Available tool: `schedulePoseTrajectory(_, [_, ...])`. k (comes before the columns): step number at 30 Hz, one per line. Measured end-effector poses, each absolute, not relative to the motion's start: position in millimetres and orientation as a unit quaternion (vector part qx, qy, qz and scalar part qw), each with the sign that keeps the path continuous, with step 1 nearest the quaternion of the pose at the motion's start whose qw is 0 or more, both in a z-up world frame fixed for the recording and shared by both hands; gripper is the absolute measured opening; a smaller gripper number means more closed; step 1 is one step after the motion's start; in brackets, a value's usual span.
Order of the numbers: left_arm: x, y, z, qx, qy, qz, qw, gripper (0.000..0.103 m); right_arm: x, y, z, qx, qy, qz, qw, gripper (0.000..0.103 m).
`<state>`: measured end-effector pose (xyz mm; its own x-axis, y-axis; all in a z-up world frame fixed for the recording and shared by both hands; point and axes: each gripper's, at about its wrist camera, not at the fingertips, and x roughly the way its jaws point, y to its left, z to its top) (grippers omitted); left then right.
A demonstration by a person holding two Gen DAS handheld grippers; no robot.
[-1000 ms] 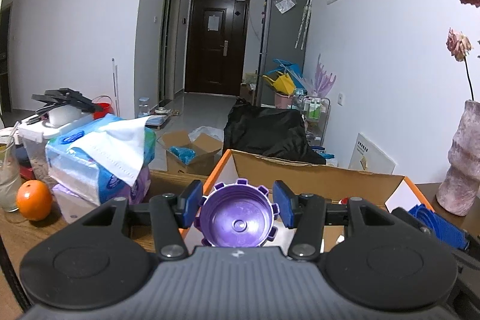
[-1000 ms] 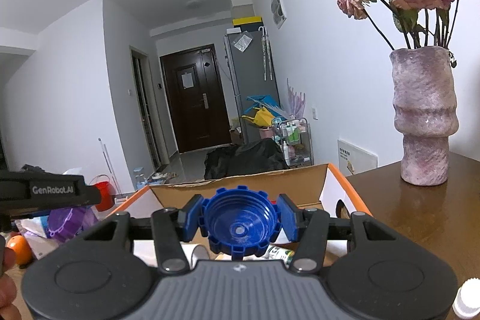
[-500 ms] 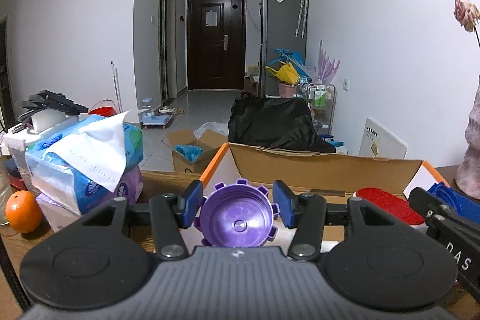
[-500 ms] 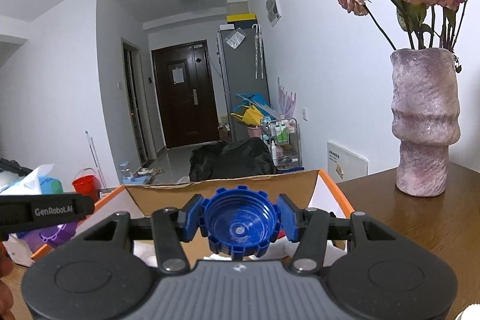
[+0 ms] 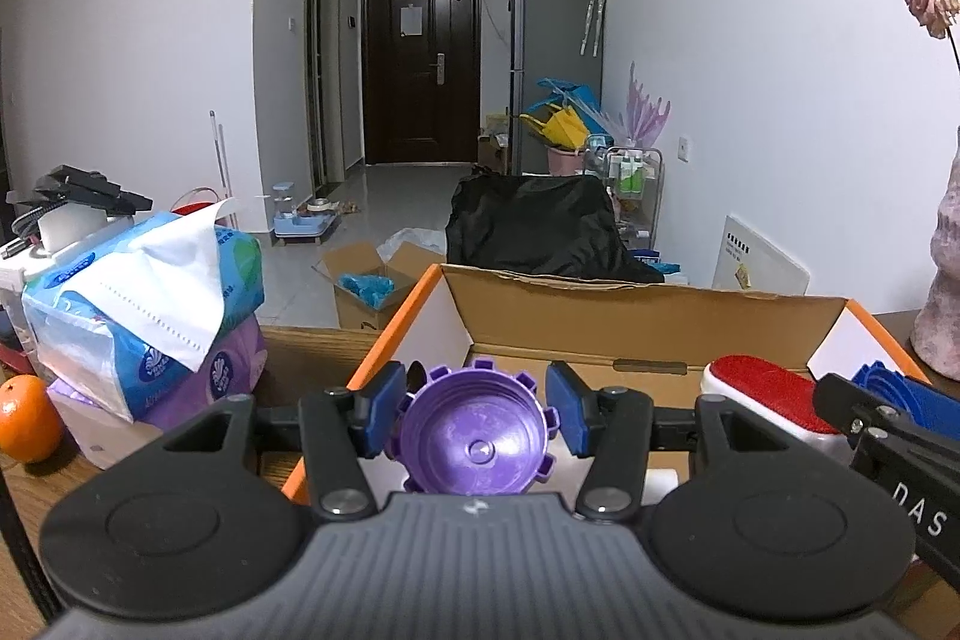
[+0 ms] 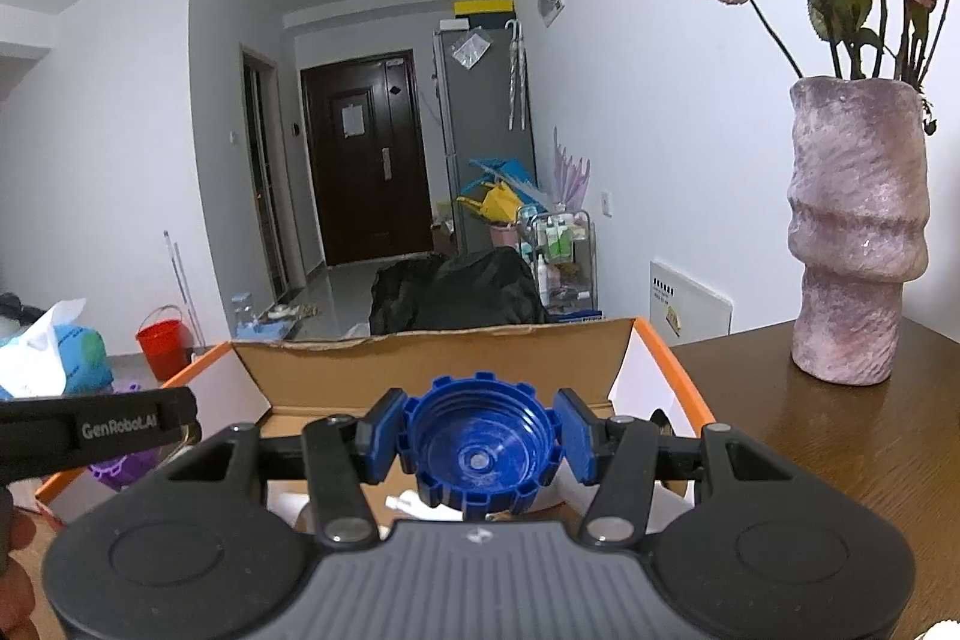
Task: Organize rigid objects
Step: 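Open the left tool to drop the purple cap while the right tool releases the blue cap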
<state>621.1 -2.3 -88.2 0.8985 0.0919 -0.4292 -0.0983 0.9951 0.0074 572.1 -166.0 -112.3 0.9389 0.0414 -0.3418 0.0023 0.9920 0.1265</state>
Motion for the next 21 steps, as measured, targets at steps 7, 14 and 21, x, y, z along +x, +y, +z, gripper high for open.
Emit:
schedulePoseTrajectory(7, [615, 2, -84, -0.017, 0.204, 0.065, 0.977, 0.096, 571, -172, -110, 0.062, 0.185, -0.004, 0.981, 0.087])
schedulePoseTrajectory(14, [609, 3, -82, -0.022, 0.191, 0.062, 0.979, 0.103, 564, -176, -106, 0.064, 0.171, -0.009, 0.983, 0.103])
schedulePoseTrajectory(21, [604, 1, -80, -0.021, 0.188, 0.06, 0.98, 0.103, 560, -180, -103, 0.063, 0.168, -0.008, 0.984, 0.103])
